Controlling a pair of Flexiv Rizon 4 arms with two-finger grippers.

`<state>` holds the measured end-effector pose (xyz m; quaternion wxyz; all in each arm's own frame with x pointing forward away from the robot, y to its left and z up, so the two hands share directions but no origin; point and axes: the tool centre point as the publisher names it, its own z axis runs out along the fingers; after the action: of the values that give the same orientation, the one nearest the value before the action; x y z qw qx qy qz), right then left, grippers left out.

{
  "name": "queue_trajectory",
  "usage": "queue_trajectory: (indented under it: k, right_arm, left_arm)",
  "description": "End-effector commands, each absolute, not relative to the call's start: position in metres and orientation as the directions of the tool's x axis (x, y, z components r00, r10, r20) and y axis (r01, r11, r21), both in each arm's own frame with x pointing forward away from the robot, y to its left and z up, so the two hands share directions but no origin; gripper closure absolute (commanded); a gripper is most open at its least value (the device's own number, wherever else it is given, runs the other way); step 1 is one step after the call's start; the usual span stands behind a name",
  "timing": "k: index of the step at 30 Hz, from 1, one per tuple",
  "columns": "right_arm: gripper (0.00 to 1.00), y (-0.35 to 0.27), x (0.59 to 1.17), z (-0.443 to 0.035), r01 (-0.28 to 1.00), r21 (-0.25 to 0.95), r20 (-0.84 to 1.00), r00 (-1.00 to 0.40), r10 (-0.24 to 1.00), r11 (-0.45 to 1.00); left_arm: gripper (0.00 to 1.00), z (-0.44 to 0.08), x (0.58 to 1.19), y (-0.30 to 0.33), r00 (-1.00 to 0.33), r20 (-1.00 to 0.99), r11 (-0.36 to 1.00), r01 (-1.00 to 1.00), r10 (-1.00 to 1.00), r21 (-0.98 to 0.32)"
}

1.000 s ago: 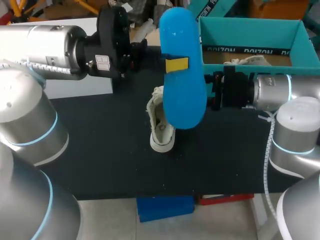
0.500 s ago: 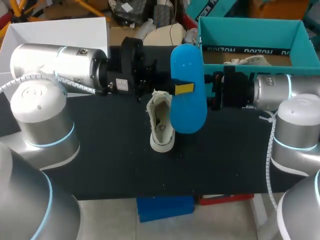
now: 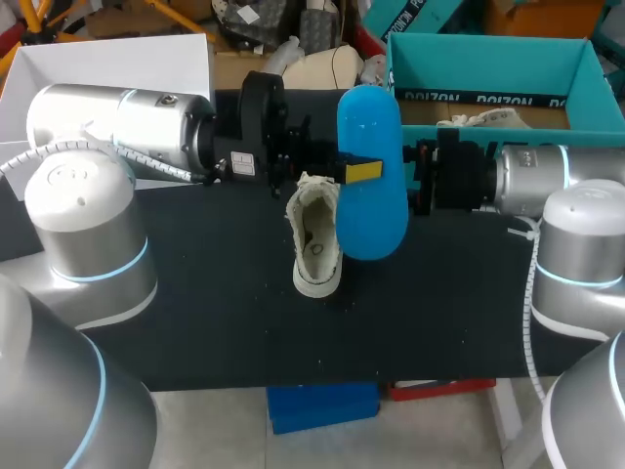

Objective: Take the shoe out of the shoebox, open the shoe tongue, remove and reinsert the insole, then place the shoe into the shoebox

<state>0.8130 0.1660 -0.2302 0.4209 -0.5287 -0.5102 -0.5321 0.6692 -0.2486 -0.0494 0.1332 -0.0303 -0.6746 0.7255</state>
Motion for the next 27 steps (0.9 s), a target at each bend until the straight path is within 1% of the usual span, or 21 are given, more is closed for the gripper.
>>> queue_trajectory:
  k: [1,2,3,5,6,8,10,13,16,17,27]
  right_arm:
    - [0.00,0.167,0.813,-0.231,0.987,0.098,0.992,-0.087,0.092,-0.128]
    - [0.00,0.167,0.813,-0.231,0.987,0.098,0.992,-0.087,0.092,-0.128]
    - [0.00,0.167,0.813,-0.231,0.987,0.098,0.992,-0.087,0.092,-0.128]
    - [0.00,0.167,0.813,-0.231,0.987,0.098,0.992,-0.087,0.092,-0.128]
    - [0.00,0.167,0.813,-0.231,0.987,0.098,0.992,-0.087,0.092,-0.128]
    - [0.00,0.167,0.813,-0.231,0.987,0.098,0.992,-0.087,0.092,-0.128]
    - [0.00,0.167,0.813,-0.231,0.987,0.098,0.992,-0.087,0.092,-0.128]
    - [0.00,0.167,0.813,-0.231,0.987,0.098,0.992,-0.087,0.092,-0.128]
    - [0.00,0.167,0.813,-0.231,0.987,0.098,0.992,-0.087,0.092,-0.128]
    - [0.00,0.167,0.813,-0.231,0.987,0.098,0.992,-0.087,0.092,-0.128]
    - [0.00,0.167,0.813,-0.231,0.987,0.098,0.992,-0.087,0.092,-0.128]
  left_arm:
    - [1.00,-0.059,0.658,-0.249,-0.974,-0.013,-0.063,-0.002,0.224,-0.998]
    - [1.00,-0.065,0.658,-0.247,-0.971,-0.053,-0.085,0.034,0.233,-0.996]
    - [1.00,-0.073,0.654,-0.245,-0.972,-0.130,-0.057,0.121,0.196,-0.991]
    - [1.00,-0.088,0.652,-0.241,-0.958,-0.219,-0.048,0.214,0.187,-0.976]
    - [1.00,-0.097,0.651,-0.240,-0.950,-0.268,-0.009,0.270,0.159,-0.963]
    - [1.00,-0.112,0.648,-0.238,-0.922,-0.362,0.017,0.368,0.137,-0.930]
    - [1.00,-0.129,0.650,-0.235,-0.880,-0.464,0.070,0.471,0.100,-0.879]
    - [1.00,-0.156,0.657,-0.232,-0.818,-0.569,0.106,0.575,0.084,-0.811]
    - [1.00,-0.176,0.671,-0.226,-0.790,-0.610,0.099,0.614,0.071,-0.783]
    - [1.00,-0.184,0.676,-0.224,-0.774,-0.629,0.127,0.633,0.073,-0.764]
    - [1.00,-0.184,0.676,-0.224,-0.774,-0.629,0.127,0.633,0.073,-0.764]
